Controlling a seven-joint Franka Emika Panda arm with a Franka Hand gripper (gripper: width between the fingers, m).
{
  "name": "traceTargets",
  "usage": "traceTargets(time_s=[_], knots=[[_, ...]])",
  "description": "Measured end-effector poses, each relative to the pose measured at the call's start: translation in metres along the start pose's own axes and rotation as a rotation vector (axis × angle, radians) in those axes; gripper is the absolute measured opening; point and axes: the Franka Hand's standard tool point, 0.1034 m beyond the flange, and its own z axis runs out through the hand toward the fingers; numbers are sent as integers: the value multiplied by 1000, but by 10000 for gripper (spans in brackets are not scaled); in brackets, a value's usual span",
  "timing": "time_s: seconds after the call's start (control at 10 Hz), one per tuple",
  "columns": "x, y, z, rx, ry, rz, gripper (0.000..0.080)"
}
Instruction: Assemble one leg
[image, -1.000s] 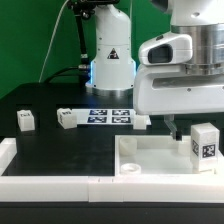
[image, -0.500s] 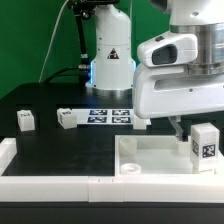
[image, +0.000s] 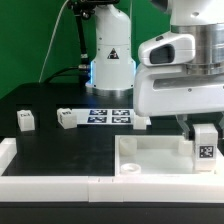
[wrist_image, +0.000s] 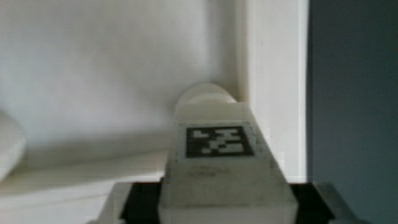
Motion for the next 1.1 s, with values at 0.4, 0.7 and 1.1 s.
traceTargets(time_s=[0.4,0.7,1.1], knots=[[0,-1,1,-1,1,539,290],[0,-1,1,-3,5,877,290],[-1,-3,1,4,-1,982,373]])
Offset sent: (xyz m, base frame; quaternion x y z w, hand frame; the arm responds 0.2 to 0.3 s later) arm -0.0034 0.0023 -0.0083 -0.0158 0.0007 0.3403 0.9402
